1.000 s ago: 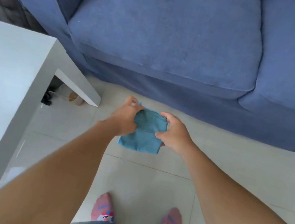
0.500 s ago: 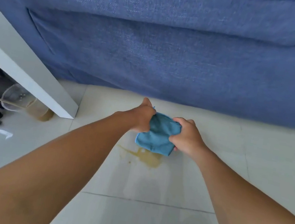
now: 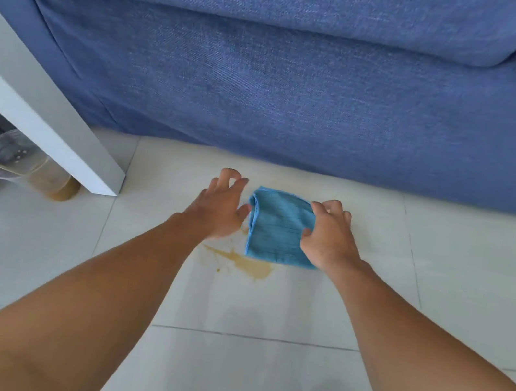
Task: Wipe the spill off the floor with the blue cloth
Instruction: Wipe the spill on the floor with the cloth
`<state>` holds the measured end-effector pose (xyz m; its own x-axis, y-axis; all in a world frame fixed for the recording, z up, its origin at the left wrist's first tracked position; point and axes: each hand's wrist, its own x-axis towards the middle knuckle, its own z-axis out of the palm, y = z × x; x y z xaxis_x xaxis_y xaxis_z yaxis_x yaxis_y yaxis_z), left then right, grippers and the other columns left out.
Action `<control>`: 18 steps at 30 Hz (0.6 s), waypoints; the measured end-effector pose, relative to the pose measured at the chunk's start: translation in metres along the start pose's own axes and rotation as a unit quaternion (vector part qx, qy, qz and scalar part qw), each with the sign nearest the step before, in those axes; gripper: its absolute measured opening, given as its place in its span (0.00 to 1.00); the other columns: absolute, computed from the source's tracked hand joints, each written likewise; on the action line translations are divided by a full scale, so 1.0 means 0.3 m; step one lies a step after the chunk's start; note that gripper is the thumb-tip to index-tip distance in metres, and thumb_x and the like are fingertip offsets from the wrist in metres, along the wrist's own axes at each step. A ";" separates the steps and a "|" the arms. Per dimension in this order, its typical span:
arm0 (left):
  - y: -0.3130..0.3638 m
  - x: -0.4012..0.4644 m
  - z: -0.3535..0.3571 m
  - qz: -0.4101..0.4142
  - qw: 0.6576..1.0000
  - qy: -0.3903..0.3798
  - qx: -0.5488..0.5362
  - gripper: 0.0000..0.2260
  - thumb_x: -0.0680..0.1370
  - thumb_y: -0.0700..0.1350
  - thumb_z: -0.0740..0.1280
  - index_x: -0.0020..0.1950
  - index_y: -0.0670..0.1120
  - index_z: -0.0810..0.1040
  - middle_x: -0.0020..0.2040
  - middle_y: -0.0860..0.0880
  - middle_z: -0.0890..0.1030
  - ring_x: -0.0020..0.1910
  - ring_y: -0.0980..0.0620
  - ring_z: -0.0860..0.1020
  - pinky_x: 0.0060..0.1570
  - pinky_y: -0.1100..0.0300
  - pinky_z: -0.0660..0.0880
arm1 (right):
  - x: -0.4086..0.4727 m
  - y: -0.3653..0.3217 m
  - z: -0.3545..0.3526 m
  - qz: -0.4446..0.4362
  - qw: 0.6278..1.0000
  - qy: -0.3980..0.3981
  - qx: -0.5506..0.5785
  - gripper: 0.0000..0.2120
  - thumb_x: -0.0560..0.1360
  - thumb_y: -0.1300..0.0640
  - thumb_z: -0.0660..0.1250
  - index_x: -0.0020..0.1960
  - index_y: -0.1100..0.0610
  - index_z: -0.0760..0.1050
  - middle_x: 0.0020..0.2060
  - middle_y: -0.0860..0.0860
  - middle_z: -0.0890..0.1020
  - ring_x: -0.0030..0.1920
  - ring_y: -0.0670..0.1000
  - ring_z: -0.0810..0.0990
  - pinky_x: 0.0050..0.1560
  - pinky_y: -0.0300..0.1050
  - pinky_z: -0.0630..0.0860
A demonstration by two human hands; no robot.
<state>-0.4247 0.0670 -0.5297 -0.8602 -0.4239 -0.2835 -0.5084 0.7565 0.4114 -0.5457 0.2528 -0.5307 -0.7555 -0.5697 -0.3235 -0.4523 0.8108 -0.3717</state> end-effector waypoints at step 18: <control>-0.336 -0.369 0.196 -0.036 0.992 0.054 0.106 0.67 0.60 0.84 0.56 0.82 0.37 0.44 0.83 0.41 0.43 0.82 0.46 0.41 0.80 0.46 0.45 | -0.068 0.048 0.238 -0.038 0.990 0.014 -0.136 0.30 0.84 0.44 0.44 0.84 0.49 0.42 0.83 0.47 0.40 0.83 0.53 0.38 0.81 0.57 0.37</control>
<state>-0.2758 0.0669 -0.5909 -0.8272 -0.5229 -0.2054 -0.5585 0.8053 0.1989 -0.5031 0.2664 -0.5915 -0.7251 -0.6299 -0.2782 -0.6163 0.7739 -0.1458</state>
